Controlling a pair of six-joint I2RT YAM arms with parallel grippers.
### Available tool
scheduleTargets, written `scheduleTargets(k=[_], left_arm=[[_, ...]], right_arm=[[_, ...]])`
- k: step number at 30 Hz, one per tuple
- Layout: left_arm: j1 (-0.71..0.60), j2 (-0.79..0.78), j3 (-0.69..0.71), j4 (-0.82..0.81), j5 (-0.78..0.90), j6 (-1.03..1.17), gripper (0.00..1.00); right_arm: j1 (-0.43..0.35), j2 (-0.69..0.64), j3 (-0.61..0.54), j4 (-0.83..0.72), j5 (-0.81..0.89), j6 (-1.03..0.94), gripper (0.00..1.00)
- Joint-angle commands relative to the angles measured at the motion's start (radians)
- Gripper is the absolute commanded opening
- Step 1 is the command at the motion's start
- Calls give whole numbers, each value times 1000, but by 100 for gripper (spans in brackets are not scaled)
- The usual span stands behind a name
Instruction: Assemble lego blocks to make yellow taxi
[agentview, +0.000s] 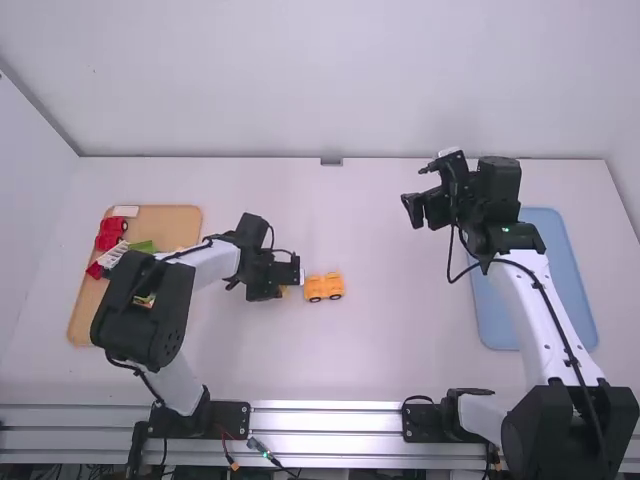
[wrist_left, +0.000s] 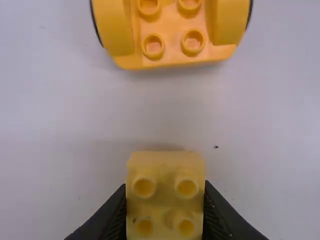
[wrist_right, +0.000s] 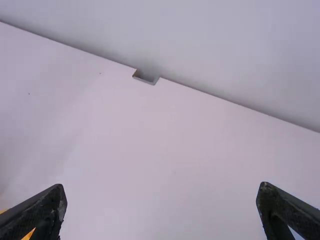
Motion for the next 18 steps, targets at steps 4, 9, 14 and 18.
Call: scheduleTargets(k=[4, 9, 14, 18], left_arm=[[0, 4, -8, -3, 11, -6, 68], [3, 0, 16, -31, 34, -2, 99], [34, -38, 77, -174, 169, 152, 99], [95, -41, 80, -172, 319, 243, 99]], right_arm=[[2, 2, -9, 2, -10, 0, 99], [4, 2, -9, 2, -10, 0, 99], [3, 2, -9, 2, -10, -1, 99], [3, 2, -9, 2, -10, 16, 99]])
